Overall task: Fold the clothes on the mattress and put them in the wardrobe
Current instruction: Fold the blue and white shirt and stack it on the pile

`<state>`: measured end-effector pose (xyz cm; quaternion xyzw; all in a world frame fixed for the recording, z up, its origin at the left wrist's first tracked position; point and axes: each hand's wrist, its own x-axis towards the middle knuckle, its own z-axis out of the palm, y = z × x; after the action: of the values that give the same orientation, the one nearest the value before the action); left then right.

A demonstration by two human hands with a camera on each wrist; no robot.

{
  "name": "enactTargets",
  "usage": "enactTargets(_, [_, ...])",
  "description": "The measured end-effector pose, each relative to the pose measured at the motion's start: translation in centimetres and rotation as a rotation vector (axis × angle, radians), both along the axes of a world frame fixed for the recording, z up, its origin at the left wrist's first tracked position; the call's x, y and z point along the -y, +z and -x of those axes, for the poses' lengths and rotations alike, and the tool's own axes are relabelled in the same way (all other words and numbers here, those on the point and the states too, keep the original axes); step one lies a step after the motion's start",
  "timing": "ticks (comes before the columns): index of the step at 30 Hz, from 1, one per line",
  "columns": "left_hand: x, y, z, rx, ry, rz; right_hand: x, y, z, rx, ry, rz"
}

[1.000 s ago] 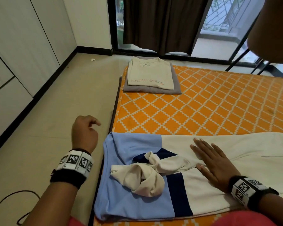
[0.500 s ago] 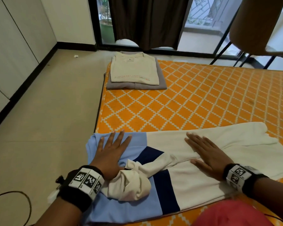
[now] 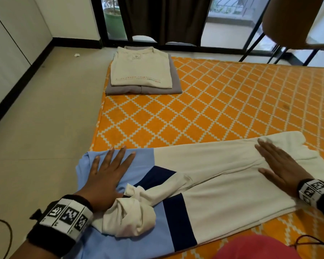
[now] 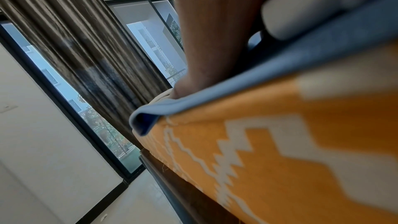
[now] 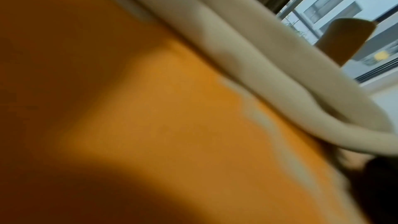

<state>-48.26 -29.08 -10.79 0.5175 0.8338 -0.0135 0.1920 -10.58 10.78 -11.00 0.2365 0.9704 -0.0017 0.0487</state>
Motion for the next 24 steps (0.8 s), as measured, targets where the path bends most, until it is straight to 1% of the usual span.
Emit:
enactTargets(2, [0.2, -0.6, 0.2, 0.001, -0.009, -0.075, -1.1, -0.4, -0.5, 0.017, -0.034, -0.028])
enactTargets(4, [0.3, -1.1, 0.4, -0.005, -0.01, -0.108, -2.2, -0.5, -1.3, 0.032, -0.09, -0.038])
enactTargets(6, [0.3, -1.2, 0.6, -0.013, -0.019, -0.133, -3.0, 0.2, -1.6, 0.041, -0.15, -0.032])
enactTargets(7, [0.3, -1.3, 0.6, -0.031, -0.029, -0.135, -3.3, 0.8, -1.5, 0.015, -0.184, -0.039])
enactTargets(9, [0.5, -1.9, 0.7, -0.068, -0.033, -0.143, -4.2, 2.7, -1.2, -0.1, -0.305, -0.107])
enactTargets(10, [0.6, -2.2, 0.7, -0.094, -0.035, -0.148, -5.0, 3.5, -1.0, -0.13, -0.363, -0.148])
enactTargets(11, [0.6, -2.5, 0.8, -0.104, -0.037, -0.151, -5.8, 4.0, -0.8, -0.112, -0.387, -0.166])
enactTargets(12, [0.6, -2.6, 0.8, -0.108, -0.04, -0.159, -6.5, 4.1, -0.7, -0.069, -0.345, -0.172])
enactTargets(15, [0.5, -2.7, 0.8, -0.104, -0.028, -0.178, -8.1, 2.7, -0.4, 0.185, 0.005, -0.236])
enactTargets(16, [0.5, -2.7, 0.8, -0.1, -0.021, -0.18, -8.4, 1.9, -0.4, 0.278, 0.014, -0.236])
enactTargets(17, [0.5, -2.8, 0.8, -0.09, -0.016, -0.178, -8.5, 1.5, -0.4, 0.358, -0.046, -0.246])
enactTargets(18, [0.5, -2.8, 0.8, -0.083, -0.014, -0.177, -8.6, 1.7, -0.3, 0.438, -0.14, -0.297])
enactTargets(19, [0.5, -2.9, 0.8, -0.086, -0.015, -0.181, -8.7, 2.3, 0.1, 0.514, -0.261, -0.339])
enactTargets(20, [0.5, -2.9, 0.8, -0.097, -0.02, -0.186, -8.7, 3.0, 0.5, 0.55, -0.355, -0.373])
enactTargets(21, [0.5, -3.0, 0.9, -0.109, -0.025, -0.188, -8.5, 3.8, 0.9, 0.496, -0.387, -0.398])
enactTargets(22, [0.5, -3.1, 0.9, -0.12, -0.029, -0.191, -8.1, 4.4, 1.4, 0.355, -0.352, -0.428])
enactTargets(23, [0.5, -3.2, 1.0, -0.127, -0.031, -0.193, -7.2, 4.7, 1.9, 0.213, -0.277, -0.416])
enactTargets(24, [0.5, -3.3, 1.0, -0.137, -0.032, -0.199, -5.5, 4.5, 2.4, 0.072, -0.137, -0.361])
